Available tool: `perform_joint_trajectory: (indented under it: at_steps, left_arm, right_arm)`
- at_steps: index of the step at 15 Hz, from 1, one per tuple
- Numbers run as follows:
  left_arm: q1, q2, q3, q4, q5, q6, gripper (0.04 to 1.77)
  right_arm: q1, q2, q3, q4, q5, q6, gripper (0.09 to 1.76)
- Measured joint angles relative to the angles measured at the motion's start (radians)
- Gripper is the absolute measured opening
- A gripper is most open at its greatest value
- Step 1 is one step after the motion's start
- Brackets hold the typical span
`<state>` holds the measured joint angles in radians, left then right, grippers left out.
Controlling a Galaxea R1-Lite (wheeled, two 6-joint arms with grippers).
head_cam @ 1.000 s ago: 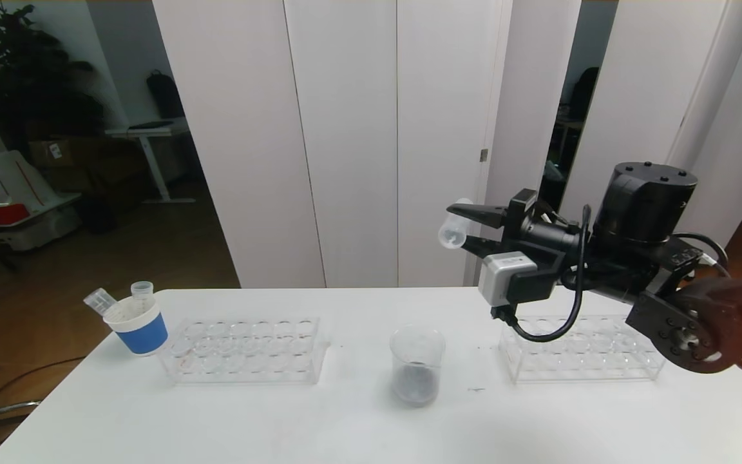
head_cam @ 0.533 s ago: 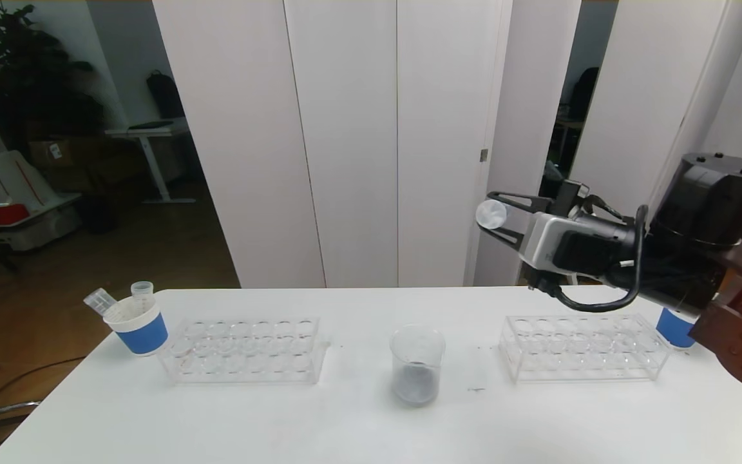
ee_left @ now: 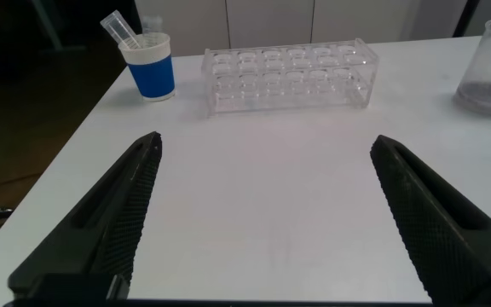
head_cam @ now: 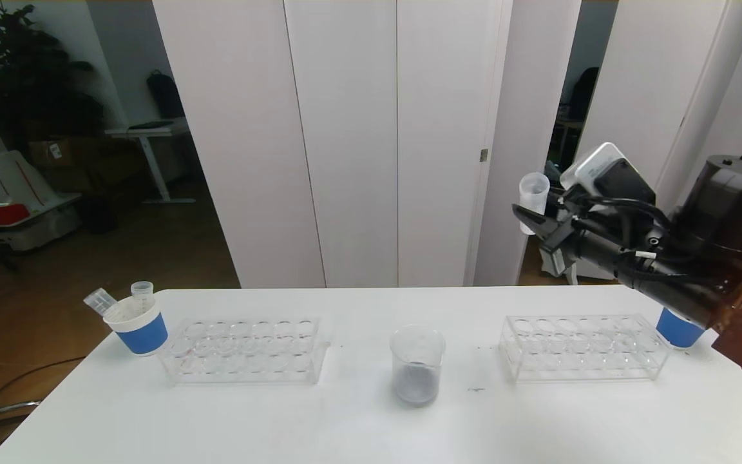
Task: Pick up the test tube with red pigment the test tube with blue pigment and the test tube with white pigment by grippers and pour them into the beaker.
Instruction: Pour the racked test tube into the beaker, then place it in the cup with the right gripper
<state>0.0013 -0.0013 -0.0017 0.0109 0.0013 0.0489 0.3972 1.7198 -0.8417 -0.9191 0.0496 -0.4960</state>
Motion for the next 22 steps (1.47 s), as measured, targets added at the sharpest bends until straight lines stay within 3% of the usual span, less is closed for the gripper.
perform_joint_trajectory:
  at_steps: [5, 7, 14, 22]
  left_arm:
    - [0.000, 0.000, 0.000, 0.000, 0.000, 0.000, 1.75]
    - [0.000, 0.000, 0.000, 0.000, 0.000, 0.000, 1.75]
    - [0.000, 0.000, 0.000, 0.000, 0.000, 0.000, 1.75]
    - [0.000, 0.000, 0.000, 0.000, 0.000, 0.000, 1.75]
  right_arm:
    - [0.005, -0.005, 0.019, 0.006, -0.079, 0.453, 0.57]
    - [-0.001, -0.003, 0.029, 0.020, -0.101, 0.544, 0.57]
    - [-0.168, -0.032, 0.072, 0.019, -0.096, 0.510, 0.57]
    - [-0.561, -0.094, 0.073, 0.019, 0.073, 0.461, 0.57]
